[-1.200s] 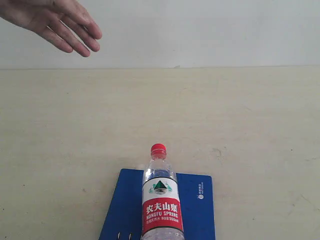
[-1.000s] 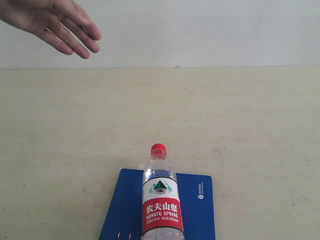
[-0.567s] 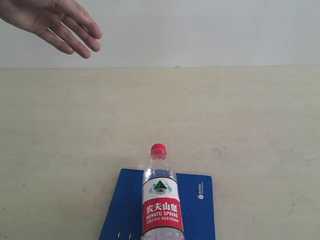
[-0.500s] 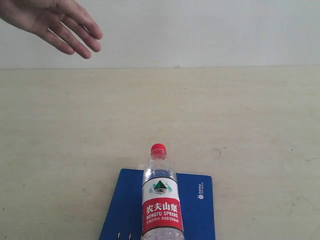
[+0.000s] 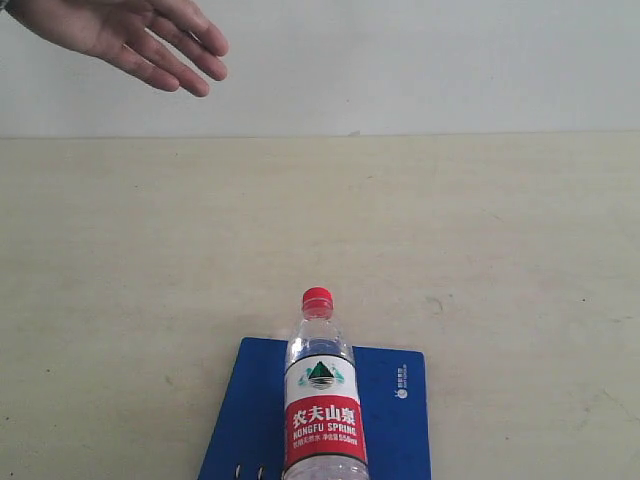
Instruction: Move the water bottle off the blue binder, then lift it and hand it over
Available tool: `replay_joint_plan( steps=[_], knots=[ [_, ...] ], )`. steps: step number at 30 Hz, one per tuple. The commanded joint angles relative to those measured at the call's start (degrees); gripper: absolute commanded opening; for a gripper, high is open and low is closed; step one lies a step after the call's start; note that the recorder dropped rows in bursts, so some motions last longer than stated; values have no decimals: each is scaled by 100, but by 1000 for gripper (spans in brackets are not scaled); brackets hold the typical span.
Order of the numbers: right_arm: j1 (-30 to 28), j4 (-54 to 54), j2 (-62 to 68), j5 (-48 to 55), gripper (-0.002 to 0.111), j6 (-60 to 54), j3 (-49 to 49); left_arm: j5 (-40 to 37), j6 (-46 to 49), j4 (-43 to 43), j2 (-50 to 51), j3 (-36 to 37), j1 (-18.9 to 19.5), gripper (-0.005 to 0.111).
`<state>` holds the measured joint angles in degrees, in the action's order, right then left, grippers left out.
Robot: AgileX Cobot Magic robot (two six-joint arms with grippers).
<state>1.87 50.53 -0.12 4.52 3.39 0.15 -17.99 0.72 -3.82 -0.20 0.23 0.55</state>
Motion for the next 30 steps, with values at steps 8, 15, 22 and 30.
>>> replay_joint_plan(
  steps=[8, 15, 22, 30],
  knots=[
    [-6, -63, 1385, 969, 0, -3003, -1430, 39, 18, -11, 20, -23, -39, 18],
    [-6, 623, 4918, 3309, 2, -5585, -2397, 39, 18, -11, 20, -23, -39, 18],
    [-6, 2139, 7626, 4353, 45, -8702, -3550, 39, 18, -11, 20, -23, -39, 18],
    [-1, 4010, 8658, 3643, 46, -9571, -4092, 39, 18, -11, 20, -23, -39, 18]
  ],
)
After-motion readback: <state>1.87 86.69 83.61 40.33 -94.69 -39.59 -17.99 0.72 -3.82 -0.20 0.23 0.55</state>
